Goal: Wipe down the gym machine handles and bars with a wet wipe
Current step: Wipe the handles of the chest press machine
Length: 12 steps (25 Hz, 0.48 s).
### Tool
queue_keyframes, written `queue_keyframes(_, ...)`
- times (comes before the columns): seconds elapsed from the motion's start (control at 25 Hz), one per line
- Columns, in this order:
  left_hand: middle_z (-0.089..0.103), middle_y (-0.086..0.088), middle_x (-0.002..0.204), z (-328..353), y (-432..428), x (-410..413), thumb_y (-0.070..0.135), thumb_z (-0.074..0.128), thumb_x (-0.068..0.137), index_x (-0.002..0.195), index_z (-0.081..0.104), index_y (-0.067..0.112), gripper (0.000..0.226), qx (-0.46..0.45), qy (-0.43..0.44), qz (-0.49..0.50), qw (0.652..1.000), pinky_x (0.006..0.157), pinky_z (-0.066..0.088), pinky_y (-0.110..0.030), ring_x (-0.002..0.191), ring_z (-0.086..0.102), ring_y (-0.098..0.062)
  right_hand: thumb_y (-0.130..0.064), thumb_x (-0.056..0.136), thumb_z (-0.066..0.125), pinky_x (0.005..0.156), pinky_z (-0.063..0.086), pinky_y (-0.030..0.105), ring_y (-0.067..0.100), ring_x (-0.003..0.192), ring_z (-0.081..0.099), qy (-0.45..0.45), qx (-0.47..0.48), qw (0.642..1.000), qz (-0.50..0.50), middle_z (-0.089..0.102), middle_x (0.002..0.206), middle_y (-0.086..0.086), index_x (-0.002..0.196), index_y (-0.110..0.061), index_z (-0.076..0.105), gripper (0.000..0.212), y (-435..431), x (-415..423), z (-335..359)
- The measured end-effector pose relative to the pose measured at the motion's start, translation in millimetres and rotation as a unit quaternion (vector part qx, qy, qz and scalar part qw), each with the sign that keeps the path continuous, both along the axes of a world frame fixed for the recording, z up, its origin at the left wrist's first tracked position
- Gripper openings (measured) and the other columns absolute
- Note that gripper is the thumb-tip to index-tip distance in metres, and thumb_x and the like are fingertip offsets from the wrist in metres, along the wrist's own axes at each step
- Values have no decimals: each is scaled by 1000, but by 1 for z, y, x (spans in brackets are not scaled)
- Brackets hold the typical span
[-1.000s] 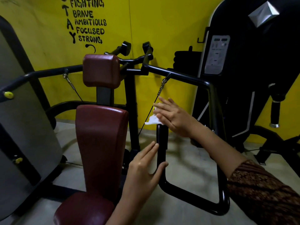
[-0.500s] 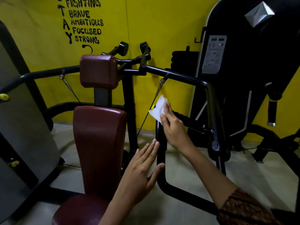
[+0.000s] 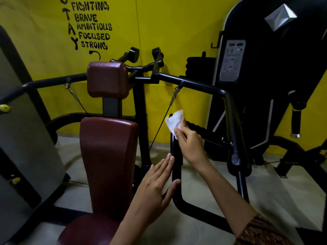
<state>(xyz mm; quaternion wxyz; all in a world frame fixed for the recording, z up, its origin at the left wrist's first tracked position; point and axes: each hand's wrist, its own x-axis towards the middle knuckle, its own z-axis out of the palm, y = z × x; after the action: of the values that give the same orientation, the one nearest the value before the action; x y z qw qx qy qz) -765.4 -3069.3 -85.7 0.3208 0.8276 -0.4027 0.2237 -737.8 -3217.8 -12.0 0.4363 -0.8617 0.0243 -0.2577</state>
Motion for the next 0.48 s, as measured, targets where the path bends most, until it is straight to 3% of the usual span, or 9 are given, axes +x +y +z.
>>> queue_keyframes(0.04, 31, 4, 147, -1, 0, 0, 50, 29, 97, 143, 27, 15, 57, -1, -6, 2, 1000, 111, 24, -30, 138, 23, -1, -22, 99, 42, 81, 33, 8, 9, 110, 55, -23, -12, 999, 26, 41, 101, 6, 143, -7, 27, 49, 2, -17, -12)
queue_keyframes(0.08, 34, 4, 146, -2, 2, -2, 49, 31, 97, 141, 30, 14, 56, 0, -15, 4, 1000, 111, 22, -29, 137, 24, -2, -25, 98, 44, 94, 32, 8, 6, 125, 45, -51, -28, 997, 54, 16, 146, 13, 142, -10, 29, 48, 5, -35, -26)
queue_keyframes(0.12, 37, 3, 144, -4, 4, -4, 48, 32, 98, 140, 32, 13, 55, 1, -27, 4, 1000, 110, 23, -29, 137, 25, -2, -29, 97, 44, 105, 27, 10, 5, 136, 30, -76, -47, 992, 84, 32, 149, 2, 141, -13, 30, 48, 7, -50, -39)
queue_keyframes(0.2, 40, 2, 141, -8, 8, -8, 45, 33, 98, 138, 36, 10, 53, -5, -45, -3, 999, 110, 25, -28, 135, 29, -4, -36, 94, 38, 113, 16, 14, 4, 141, 12, -85, -95, 983, 129, 20, 151, -4, 139, -17, 32, 49, 0, -56, -49)
queue_keyframes(0.32, 38, 2, 145, -14, 13, -12, 43, 36, 98, 140, 33, 10, 53, -13, -42, -18, 999, 110, 27, -29, 136, 32, -7, -37, 93, 37, 115, 7, 17, 3, 142, 4, -40, -196, 970, 136, 23, 150, -6, 136, -13, 44, 49, -18, -20, -22)
queue_keyframes(0.48, 39, 1, 144, -17, 18, -16, 42, 41, 96, 140, 34, 13, 53, 9, -79, -26, 996, 109, 30, -33, 136, 34, -10, -35, 95, 33, 113, 8, 21, 10, 143, 4, -20, -271, 953, 134, 29, 151, 4, 131, -12, 52, 47, -31, 1, -1)
